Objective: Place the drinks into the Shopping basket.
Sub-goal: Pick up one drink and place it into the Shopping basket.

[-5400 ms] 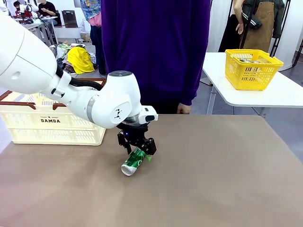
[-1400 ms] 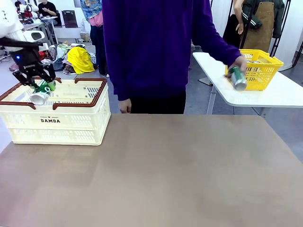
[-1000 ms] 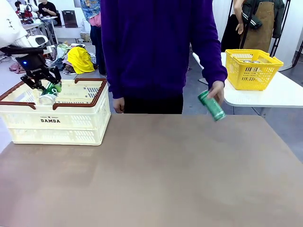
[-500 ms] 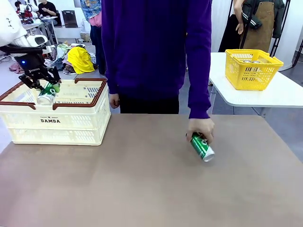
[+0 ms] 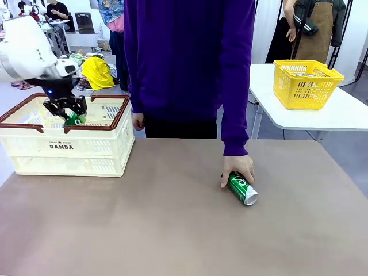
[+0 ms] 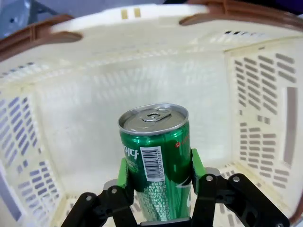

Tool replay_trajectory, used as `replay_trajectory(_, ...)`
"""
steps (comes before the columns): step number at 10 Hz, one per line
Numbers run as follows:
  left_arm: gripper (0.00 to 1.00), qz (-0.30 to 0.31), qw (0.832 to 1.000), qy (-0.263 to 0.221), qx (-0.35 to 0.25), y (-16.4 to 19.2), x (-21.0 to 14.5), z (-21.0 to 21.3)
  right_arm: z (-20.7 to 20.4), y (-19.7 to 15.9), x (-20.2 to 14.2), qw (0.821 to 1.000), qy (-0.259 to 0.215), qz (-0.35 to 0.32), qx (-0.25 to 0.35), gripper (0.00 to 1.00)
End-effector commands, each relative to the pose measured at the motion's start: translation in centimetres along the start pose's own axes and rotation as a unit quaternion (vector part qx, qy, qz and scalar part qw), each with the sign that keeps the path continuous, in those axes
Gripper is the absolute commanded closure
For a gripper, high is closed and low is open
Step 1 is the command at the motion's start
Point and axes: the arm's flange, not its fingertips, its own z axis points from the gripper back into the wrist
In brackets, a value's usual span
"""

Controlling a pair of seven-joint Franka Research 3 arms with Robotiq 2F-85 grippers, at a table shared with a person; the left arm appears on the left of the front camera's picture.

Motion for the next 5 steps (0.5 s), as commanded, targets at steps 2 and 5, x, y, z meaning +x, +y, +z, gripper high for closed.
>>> replay_trajectory(2, 1.00, -0.005, 1.000, 0.001, 0.017, 0.3, 0.0, -1.8, 0.0, 0.3, 0.1, 1.000, -0.004, 0.005, 0.013, 0.00)
replay_trajectory(5, 1.00, 0.007, 1.000, 0.019, 0.022, 0.3, -0.8, -3.9, 0.0, 0.3, 0.1, 1.000, -0.004, 0.005, 0.013, 0.00)
